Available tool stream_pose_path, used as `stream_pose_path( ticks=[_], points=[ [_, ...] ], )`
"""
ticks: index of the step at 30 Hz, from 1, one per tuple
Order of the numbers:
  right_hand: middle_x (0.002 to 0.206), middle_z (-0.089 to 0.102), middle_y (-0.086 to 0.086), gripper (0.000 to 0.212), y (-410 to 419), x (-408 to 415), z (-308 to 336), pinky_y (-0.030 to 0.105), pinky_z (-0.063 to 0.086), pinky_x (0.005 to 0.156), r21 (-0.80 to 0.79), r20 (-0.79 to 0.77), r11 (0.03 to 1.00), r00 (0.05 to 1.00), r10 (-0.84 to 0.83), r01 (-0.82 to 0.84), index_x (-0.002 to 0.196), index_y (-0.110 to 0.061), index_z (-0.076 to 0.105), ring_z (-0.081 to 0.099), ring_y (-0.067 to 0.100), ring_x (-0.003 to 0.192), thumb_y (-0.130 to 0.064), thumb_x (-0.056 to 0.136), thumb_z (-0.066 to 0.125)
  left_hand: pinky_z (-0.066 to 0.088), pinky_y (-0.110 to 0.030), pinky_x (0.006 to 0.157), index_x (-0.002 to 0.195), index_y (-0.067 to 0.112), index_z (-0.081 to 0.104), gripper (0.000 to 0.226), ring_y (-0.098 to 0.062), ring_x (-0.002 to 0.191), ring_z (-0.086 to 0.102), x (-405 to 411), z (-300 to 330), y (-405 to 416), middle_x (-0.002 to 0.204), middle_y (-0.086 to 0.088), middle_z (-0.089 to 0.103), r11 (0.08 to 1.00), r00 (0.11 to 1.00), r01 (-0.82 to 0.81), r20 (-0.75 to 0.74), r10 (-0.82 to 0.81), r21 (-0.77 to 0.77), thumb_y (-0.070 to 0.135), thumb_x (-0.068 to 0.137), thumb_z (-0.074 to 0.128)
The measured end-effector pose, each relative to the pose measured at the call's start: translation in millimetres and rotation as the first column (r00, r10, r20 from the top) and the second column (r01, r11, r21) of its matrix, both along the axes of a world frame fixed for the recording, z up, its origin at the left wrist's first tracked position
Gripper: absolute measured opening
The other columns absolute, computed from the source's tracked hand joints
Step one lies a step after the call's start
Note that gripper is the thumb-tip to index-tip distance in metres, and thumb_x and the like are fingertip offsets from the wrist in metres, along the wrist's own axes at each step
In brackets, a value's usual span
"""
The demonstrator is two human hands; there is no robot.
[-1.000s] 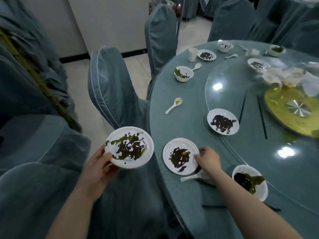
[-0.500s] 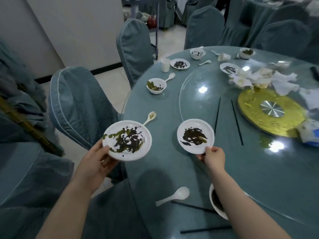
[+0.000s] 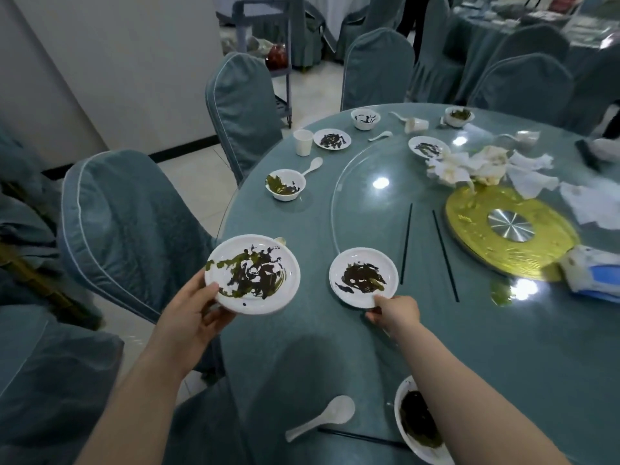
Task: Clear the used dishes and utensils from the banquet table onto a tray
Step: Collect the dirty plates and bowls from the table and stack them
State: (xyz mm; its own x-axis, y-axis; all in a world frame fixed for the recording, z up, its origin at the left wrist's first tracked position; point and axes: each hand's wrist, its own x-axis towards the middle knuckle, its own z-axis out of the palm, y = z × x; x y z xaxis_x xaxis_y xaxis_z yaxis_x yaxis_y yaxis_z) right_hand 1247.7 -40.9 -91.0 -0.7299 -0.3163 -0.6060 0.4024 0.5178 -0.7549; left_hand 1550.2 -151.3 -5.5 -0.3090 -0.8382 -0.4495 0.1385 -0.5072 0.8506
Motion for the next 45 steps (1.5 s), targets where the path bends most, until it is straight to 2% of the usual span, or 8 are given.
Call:
stream_pose_path(
  ticks=[5,13,21,29,34,38,41,45],
  points=[
    [0.080,0.067,0.018,0.008,-7,28,19,0.025,0.055,0.044,-0.129,0.113,0.992,0.993,0.026,-0.011,0.083,-0.002,0.054,0.066,0.022,0.047,0.000,0.090,0.057,0.055,-0.025,0.052,0.110,0.032,0.065,0.031,-0.013,0.064,0.061,18,10,6,0.085,-0.004,0.073,1.000,1.000,-0.003,-0.024,0.003,-0.012,0.010,0.098,0.046],
    [0.061,0.058,0.013,0.022,-10,88,76,0.019,0.040,0.036,-0.323,-0.033,0.932,0.986,0.161,-0.163,0.082,-0.011,0.039,0.049,0.013,0.039,-0.006,0.092,0.057,0.058,-0.027,0.056,0.115,0.029,0.057,0.028,-0.009,0.063,0.070,70,34,21,0.084,0.000,0.076,0.993,0.993,-0.103,-0.069,0.100,-0.052,0.009,0.099,0.045],
    [0.055,0.062,0.005,0.015,-2,192,143,0.019,0.036,0.037,-0.493,-0.100,0.807,0.942,0.319,-0.326,0.088,-0.013,0.044,0.043,0.010,0.037,-0.013,0.093,0.058,0.053,-0.029,0.064,0.136,0.022,0.050,0.042,-0.018,0.084,0.067,153,58,47,0.101,-0.004,0.071,0.976,0.983,-0.178,-0.074,0.170,-0.125,0.009,0.096,0.050],
    [0.057,0.061,0.001,0.013,37,370,171,0.023,0.043,0.046,-0.464,-0.300,0.681,0.824,0.481,-0.566,0.091,-0.014,0.053,0.049,0.012,0.045,-0.018,0.087,0.066,0.057,-0.028,0.057,0.128,0.028,0.053,0.037,-0.017,0.075,0.073,295,79,104,0.090,-0.004,0.076,0.974,0.985,-0.147,-0.116,0.128,-0.172,0.010,0.095,0.053],
    [0.067,0.065,-0.001,0.011,63,481,156,0.026,0.051,0.053,-0.539,-0.190,0.640,0.819,0.542,-0.548,0.085,-0.015,0.055,0.060,0.009,0.052,-0.019,0.085,0.066,0.056,-0.027,0.054,0.113,0.030,0.059,0.029,-0.015,0.070,0.072,391,74,140,0.083,-0.001,0.076,0.975,0.988,-0.109,-0.130,0.085,-0.193,0.008,0.095,0.051],
    [0.070,0.069,0.004,0.013,70,542,157,0.023,0.048,0.048,-0.524,-0.167,0.635,0.799,0.577,-0.568,0.091,-0.013,0.056,0.062,0.012,0.051,-0.010,0.084,0.067,0.057,-0.029,0.060,0.122,0.032,0.055,0.032,-0.017,0.079,0.073,455,78,156,0.094,0.000,0.076,0.975,0.996,-0.066,-0.073,0.051,-0.212,0.013,0.097,0.050],
    [0.074,0.073,0.003,0.029,66,575,165,0.025,0.052,0.052,-0.528,-0.182,0.608,0.778,0.601,-0.593,0.103,-0.016,0.060,0.070,0.017,0.062,-0.002,0.079,0.069,0.057,-0.029,0.060,0.126,0.027,0.055,0.032,-0.020,0.082,0.073,491,86,157,0.095,-0.003,0.075,0.978,0.995,-0.058,-0.088,0.041,-0.200,0.023,0.094,0.054],
    [0.084,0.074,0.008,0.031,52,603,175,0.027,0.055,0.058,-0.527,-0.209,0.575,0.751,0.627,-0.626,0.104,-0.014,0.065,0.073,0.025,0.074,0.001,0.077,0.069,0.058,-0.030,0.064,0.139,0.021,0.045,0.054,-0.022,0.088,0.072,520,86,148,0.102,-0.006,0.074,0.972,0.992,-0.081,-0.108,0.058,-0.219,0.018,0.088,0.060]
  ],
)
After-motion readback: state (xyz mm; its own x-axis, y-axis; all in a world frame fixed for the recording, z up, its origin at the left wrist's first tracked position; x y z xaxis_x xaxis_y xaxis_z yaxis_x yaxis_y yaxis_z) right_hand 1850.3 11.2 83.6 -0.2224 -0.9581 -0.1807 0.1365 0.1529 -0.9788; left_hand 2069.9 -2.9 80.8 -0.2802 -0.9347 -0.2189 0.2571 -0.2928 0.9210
